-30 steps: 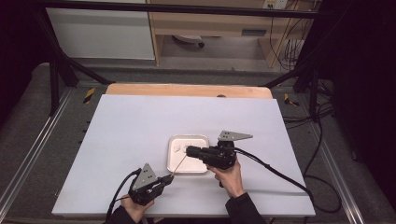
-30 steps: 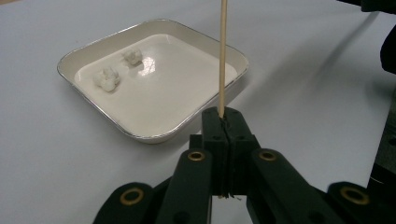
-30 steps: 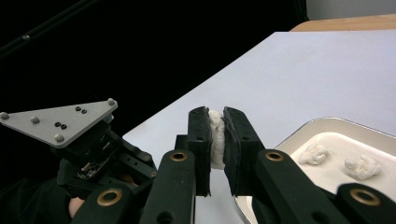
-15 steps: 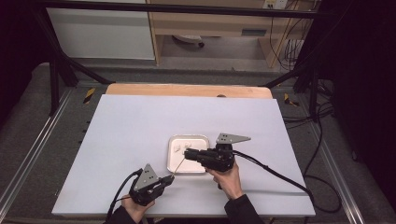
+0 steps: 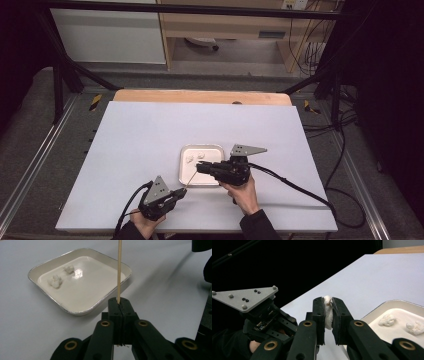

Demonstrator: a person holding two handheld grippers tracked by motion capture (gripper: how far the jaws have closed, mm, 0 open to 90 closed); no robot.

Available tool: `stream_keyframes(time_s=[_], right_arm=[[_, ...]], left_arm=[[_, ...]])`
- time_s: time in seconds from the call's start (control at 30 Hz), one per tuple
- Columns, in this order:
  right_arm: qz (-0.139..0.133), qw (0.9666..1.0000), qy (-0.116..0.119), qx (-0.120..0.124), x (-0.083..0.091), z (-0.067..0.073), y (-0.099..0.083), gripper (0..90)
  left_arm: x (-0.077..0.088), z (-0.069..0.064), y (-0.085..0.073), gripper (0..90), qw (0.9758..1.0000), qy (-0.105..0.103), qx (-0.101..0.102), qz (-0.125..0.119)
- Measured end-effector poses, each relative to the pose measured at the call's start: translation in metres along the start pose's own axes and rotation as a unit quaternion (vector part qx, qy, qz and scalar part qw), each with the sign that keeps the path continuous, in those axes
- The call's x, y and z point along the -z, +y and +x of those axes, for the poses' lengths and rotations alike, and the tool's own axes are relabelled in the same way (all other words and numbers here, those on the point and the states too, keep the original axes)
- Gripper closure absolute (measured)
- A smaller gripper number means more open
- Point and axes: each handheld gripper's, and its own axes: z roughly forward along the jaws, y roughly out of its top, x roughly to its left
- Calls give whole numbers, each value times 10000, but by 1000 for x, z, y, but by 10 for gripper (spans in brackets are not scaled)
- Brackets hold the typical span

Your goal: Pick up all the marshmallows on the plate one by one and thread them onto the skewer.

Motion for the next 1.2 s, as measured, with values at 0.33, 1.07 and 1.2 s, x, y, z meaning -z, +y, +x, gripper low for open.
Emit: stream_keyframes(time_s=[0.33,1.07,1.2], right_arm=[[10,10000,-11,-15,-2,0,-3,822],[14,10000,-18,-49,-6,0,-9,821],[413,9989,194,-131,-21,-1,-26,816]], left_arm=[[-1,1,0,888,10000,7,38,20],[-5,3,1,888,9999,-85,100,10],[-5,0,10,888,9997,18,28,-259]])
